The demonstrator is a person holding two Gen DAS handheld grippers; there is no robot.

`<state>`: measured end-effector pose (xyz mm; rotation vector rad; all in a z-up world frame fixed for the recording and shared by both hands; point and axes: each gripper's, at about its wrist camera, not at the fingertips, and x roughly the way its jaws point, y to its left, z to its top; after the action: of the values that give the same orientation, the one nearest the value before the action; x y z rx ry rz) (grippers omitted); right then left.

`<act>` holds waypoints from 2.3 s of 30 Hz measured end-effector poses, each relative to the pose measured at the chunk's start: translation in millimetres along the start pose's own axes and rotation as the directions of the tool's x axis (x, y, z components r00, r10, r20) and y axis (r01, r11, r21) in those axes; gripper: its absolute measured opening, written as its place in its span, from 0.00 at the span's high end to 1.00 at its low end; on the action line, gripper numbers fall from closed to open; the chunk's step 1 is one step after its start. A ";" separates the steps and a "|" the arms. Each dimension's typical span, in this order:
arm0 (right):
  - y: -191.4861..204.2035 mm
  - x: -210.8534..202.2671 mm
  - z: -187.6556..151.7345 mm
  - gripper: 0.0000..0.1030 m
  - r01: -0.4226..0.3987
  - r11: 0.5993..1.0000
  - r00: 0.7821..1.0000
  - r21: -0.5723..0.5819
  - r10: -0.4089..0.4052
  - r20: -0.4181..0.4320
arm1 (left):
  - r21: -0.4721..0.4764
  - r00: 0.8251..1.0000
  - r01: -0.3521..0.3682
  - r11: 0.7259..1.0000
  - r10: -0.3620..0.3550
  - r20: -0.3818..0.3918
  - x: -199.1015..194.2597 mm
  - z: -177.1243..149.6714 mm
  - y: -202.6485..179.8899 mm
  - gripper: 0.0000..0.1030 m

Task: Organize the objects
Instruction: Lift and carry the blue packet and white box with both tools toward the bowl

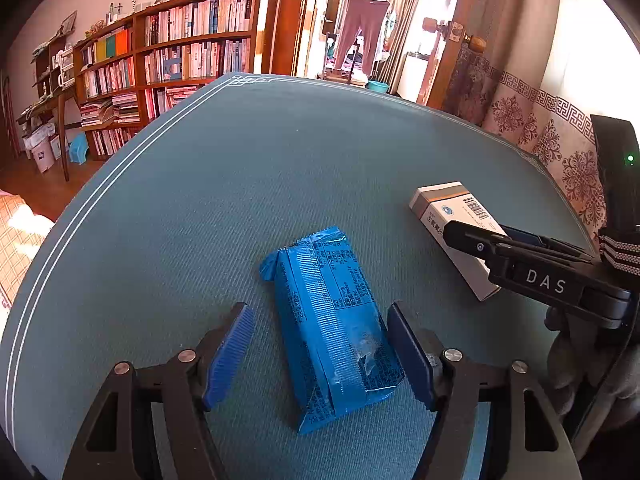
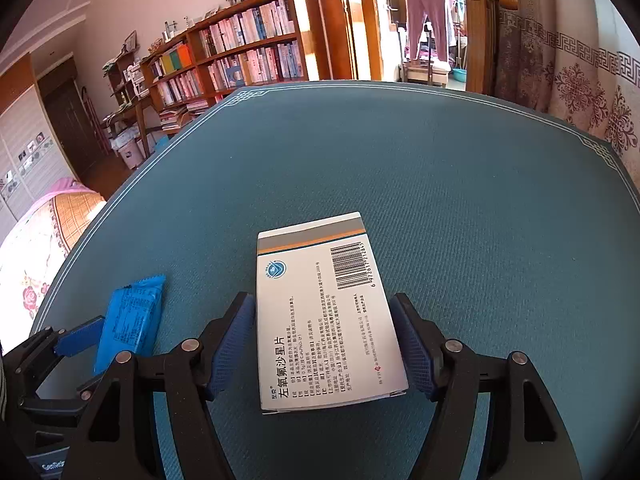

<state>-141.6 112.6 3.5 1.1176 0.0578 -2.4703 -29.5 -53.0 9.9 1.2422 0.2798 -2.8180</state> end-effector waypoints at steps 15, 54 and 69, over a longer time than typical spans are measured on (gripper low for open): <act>0.2 -14.9 -16.1 0.36 0.019 0.998 0.999 0.053 -0.021 0.031 | -0.006 1.000 0.002 1.000 -0.002 0.000 2.0 0.0 2.7 0.29; -23.9 -119.2 -91.3 0.36 0.022 0.977 0.990 0.214 -0.051 0.131 | 0.062 0.989 0.140 0.988 -0.142 0.037 -16.4 -2.4 -14.7 0.59; -55.4 -171.3 -106.5 0.36 0.047 0.956 0.972 0.289 -0.110 0.205 | 0.146 0.981 0.193 0.970 -0.196 0.005 -27.5 -11.1 -54.6 0.59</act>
<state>12.0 247.3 48.4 0.9565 -0.3333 -2.7211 -9.2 1.9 30.8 1.2796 0.2099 -3.0654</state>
